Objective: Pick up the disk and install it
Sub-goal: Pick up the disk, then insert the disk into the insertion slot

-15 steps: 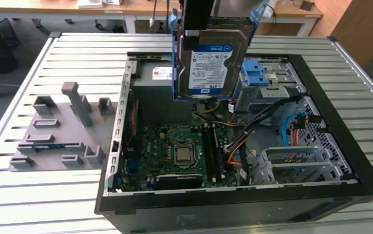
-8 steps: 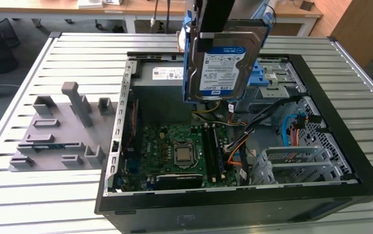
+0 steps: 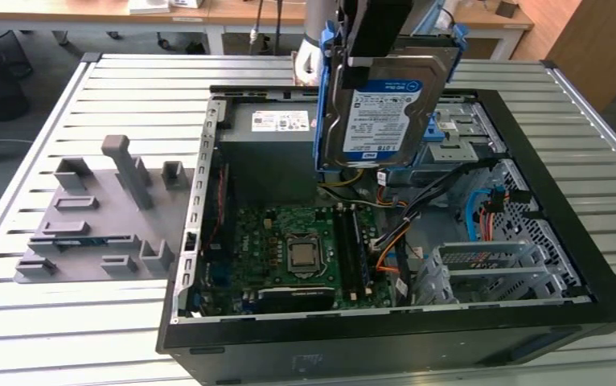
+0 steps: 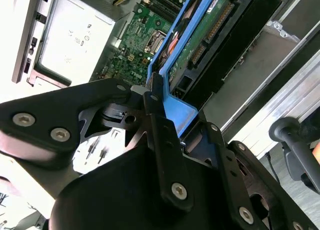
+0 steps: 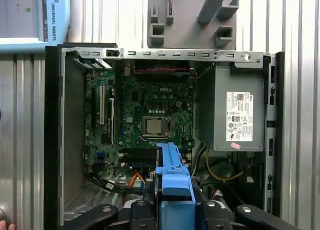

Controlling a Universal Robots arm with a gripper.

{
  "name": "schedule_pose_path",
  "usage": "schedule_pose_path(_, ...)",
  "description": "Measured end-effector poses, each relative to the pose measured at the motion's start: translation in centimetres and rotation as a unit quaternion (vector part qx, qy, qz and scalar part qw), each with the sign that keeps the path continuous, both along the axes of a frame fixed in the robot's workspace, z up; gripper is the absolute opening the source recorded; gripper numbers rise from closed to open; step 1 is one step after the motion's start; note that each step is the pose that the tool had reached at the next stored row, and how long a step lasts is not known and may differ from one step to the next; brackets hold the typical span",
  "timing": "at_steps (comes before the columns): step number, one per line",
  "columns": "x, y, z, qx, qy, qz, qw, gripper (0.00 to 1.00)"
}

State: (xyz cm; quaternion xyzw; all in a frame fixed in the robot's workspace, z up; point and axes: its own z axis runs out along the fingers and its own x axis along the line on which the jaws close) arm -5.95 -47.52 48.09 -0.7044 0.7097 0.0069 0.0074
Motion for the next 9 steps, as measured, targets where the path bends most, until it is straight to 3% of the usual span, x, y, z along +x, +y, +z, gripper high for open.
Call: schedule_pose_path(9,0.07,0.00,0.00,0.0000,0.0000,0.000,1.0000,0.36)
